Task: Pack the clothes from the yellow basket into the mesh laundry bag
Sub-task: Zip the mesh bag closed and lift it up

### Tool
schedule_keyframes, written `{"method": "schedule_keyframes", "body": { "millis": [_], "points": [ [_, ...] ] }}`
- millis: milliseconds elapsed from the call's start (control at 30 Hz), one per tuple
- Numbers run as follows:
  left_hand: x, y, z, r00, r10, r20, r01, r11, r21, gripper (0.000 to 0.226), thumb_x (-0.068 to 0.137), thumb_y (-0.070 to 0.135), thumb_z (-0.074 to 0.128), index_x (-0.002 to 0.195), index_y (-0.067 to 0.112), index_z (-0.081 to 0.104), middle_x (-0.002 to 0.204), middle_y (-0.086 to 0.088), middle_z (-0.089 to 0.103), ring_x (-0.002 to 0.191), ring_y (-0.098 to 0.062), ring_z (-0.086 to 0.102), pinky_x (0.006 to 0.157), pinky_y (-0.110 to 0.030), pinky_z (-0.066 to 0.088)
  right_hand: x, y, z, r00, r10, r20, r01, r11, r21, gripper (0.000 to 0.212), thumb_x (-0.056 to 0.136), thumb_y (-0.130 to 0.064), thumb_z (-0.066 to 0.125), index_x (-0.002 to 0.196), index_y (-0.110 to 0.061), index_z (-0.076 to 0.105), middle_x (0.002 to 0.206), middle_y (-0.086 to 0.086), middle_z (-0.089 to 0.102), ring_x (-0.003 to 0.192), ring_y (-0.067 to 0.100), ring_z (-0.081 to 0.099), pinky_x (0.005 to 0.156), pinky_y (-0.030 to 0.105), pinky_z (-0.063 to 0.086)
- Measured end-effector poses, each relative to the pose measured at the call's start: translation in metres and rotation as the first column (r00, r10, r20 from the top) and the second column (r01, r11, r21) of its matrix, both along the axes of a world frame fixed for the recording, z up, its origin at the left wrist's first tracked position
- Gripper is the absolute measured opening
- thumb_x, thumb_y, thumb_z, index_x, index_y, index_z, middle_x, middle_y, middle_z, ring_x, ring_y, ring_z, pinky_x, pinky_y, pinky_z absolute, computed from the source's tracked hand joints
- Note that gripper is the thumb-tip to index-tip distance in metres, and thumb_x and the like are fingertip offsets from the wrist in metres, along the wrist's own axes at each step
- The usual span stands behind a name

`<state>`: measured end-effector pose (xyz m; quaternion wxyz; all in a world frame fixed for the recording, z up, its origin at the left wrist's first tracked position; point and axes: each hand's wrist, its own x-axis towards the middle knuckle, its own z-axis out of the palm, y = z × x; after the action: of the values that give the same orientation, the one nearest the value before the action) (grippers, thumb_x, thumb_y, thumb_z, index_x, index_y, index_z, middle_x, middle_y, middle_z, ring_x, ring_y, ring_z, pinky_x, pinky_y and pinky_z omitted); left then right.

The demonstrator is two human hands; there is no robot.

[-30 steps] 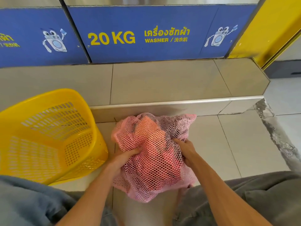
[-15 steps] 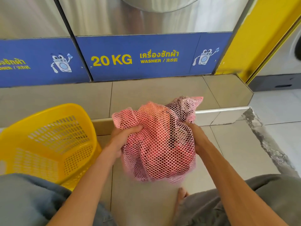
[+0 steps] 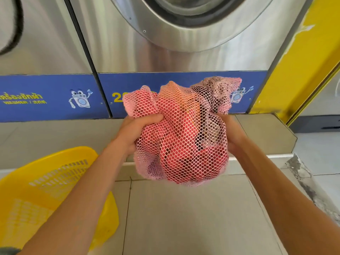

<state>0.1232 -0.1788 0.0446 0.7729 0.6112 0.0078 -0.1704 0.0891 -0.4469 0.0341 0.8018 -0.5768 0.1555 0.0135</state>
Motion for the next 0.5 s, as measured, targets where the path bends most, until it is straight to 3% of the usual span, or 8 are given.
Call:
{"method": "schedule_keyframes", "body": {
  "millis": [100,167,233,300,400,433,500],
  "points": [
    [0.042,-0.007,0.0,0.998,0.05,0.036,-0.052,0.997,0.058,0.073,0.05,0.02,0.094,0.118,0.017,0.067,0.108,-0.005,0.075,0.097,-0.028,0.073,0.085,-0.049,0.056,0.048,-0.008,-0.006,0.999,0.038,-0.031,-0.039,0.999,-0.021,0.029,0.099,-0.015,0.061,0.125,-0.006,0.069,0.087,0.004,0.081,0.071,0.017,0.078,0.062,0.03,0.062],
    [0.067,-0.014,-0.012,0.995,0.094,0.028,-0.097,0.987,0.129,0.089,0.04,0.03,0.097,0.122,0.019,0.064,0.11,-0.003,0.075,0.097,-0.027,0.072,0.087,-0.05,0.055,0.075,-0.015,-0.016,0.997,0.005,-0.079,-0.012,0.997,-0.082,0.036,0.097,-0.018,0.066,0.13,-0.003,0.066,0.083,0.004,0.081,0.066,0.018,0.077,0.06,0.031,0.062],
    [0.087,-0.021,-0.034,0.987,0.162,0.002,-0.159,0.967,0.198,0.092,0.036,0.035,0.098,0.119,0.02,0.064,0.111,-0.003,0.073,0.097,-0.025,0.071,0.089,-0.051,0.055,0.099,-0.021,-0.033,0.988,-0.073,-0.138,0.05,0.985,-0.167,0.038,0.095,-0.021,0.073,0.128,-0.002,0.065,0.088,0.007,0.081,0.075,0.022,0.079,0.066,0.038,0.065],
    [0.103,-0.021,-0.064,0.975,0.221,-0.002,-0.211,0.934,0.287,0.073,0.046,0.032,0.097,0.11,0.026,0.062,0.117,-0.004,0.07,0.099,-0.025,0.069,0.092,-0.05,0.054,0.117,-0.027,-0.055,0.965,-0.179,-0.19,0.122,0.952,-0.281,0.037,0.096,-0.026,0.074,0.124,-0.003,0.066,0.102,0.011,0.078,0.085,0.025,0.078,0.076,0.042,0.065],
    [0.119,-0.012,-0.11,0.962,0.26,-0.081,-0.217,0.911,0.35,0.076,0.059,0.029,0.093,0.126,0.02,0.057,0.123,-0.007,0.067,0.105,-0.027,0.067,0.095,-0.051,0.052,0.13,-0.029,-0.088,0.942,-0.238,-0.236,0.113,0.888,-0.445,0.043,0.103,-0.031,0.064,0.132,0.0,0.063,0.095,0.012,0.069,0.048,0.006,0.064,0.041,0.02,0.052],
    [0.122,-0.01,-0.121,0.961,0.256,-0.106,-0.2,0.905,0.374,0.078,0.06,0.033,0.092,0.128,0.018,0.057,0.122,-0.008,0.068,0.105,-0.028,0.067,0.096,-0.051,0.052,0.132,-0.029,-0.096,0.941,-0.241,-0.236,0.1,0.867,-0.487,0.043,0.105,-0.03,0.061,0.133,0.002,0.063,0.087,0.007,0.065,0.045,0.005,0.059,0.033,0.014,0.044],
    [0.126,-0.008,-0.134,0.96,0.256,-0.118,-0.188,0.892,0.411,0.073,0.061,0.038,0.091,0.124,0.017,0.06,0.12,-0.007,0.069,0.101,-0.026,0.068,0.094,-0.049,0.053,0.133,-0.033,-0.109,0.949,-0.218,-0.228,0.057,0.83,-0.556,0.045,0.107,-0.033,0.056,0.134,0.002,0.062,0.09,0.004,0.062,0.061,0.008,0.057,0.034,0.011,0.043]
  ]
}}
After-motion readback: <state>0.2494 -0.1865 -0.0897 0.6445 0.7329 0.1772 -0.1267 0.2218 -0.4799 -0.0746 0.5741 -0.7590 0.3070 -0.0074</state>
